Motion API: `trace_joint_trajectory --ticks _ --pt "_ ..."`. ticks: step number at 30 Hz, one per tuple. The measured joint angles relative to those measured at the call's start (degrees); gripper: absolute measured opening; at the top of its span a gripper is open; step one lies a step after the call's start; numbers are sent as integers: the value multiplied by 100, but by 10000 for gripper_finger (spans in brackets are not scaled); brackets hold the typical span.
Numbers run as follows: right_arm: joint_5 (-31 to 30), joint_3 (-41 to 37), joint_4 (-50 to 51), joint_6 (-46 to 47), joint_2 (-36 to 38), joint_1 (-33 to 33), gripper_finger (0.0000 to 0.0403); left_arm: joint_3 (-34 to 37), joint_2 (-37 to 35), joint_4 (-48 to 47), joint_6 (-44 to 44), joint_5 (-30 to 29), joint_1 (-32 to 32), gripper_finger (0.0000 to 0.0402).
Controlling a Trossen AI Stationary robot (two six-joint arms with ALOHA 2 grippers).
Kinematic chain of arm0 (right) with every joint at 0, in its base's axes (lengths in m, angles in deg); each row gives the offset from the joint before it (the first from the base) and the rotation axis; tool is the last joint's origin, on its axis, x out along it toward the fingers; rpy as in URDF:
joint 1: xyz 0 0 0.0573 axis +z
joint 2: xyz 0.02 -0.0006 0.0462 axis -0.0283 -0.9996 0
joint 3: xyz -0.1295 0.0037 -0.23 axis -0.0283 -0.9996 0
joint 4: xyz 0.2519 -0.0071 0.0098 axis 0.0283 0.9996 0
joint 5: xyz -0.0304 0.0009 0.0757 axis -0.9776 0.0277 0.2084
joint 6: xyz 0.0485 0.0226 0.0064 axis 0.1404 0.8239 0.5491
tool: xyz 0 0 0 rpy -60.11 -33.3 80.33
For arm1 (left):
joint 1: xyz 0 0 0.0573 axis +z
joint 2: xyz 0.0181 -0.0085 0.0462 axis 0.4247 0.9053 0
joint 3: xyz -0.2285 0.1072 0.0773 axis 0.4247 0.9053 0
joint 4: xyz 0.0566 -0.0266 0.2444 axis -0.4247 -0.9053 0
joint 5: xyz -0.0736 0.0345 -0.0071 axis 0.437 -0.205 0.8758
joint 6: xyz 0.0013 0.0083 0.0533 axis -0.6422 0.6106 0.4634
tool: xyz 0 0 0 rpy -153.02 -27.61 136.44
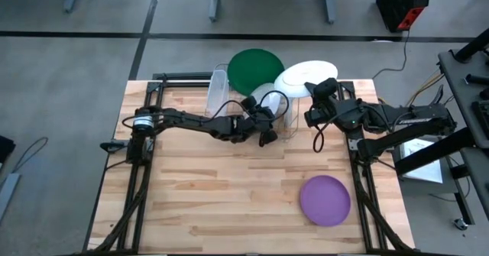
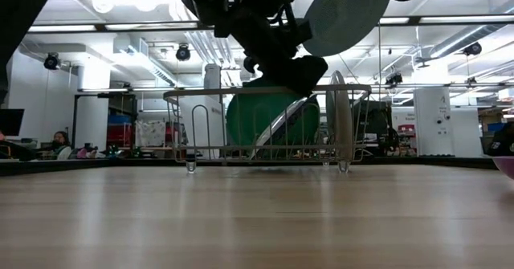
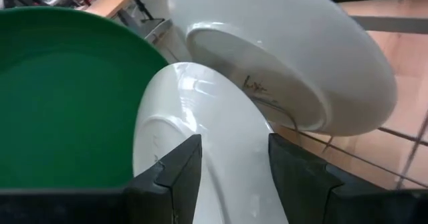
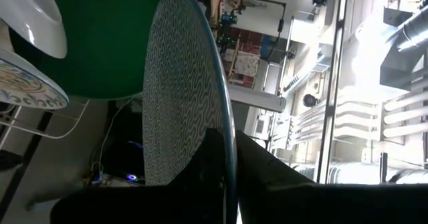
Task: Sort dishes
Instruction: Put the light blue plate into the dish rack
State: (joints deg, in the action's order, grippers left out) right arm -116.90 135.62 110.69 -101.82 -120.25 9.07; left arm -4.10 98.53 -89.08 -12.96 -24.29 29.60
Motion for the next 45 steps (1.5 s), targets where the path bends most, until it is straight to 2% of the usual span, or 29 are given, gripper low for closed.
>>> trace_joint_trajectory --ticks 5,11,15,21,25,31,38,45 --pt "77 -4 158 -9 1 0 0 0 0 -23 9 -105 -19 162" --pt "786 -4 892 -9 19 7 0 11 -47 -141 8 -514 -33 162" --pt "779 -9 1083 -73 22 1 0 16 -88 -209 -25 -620 -33 162" --pt "756 -9 1160 -513 23 0 0 20 -158 -223 -76 -1402 -24 162" --pt "754 -9 1156 -676 32 0 0 20 -262 -360 -163 -1555 -9 162" --pt "756 -9 1161 -678 33 0 0 20 -375 -580 -102 -1446 -19 162" --pt "1486 -9 1418 -1052 34 -44 0 17 -880 -1107 -280 -251 -34 162" --pt "1792 -7 1448 -1459 78 -48 0 17 -1399 -1853 -299 141 -31 162"
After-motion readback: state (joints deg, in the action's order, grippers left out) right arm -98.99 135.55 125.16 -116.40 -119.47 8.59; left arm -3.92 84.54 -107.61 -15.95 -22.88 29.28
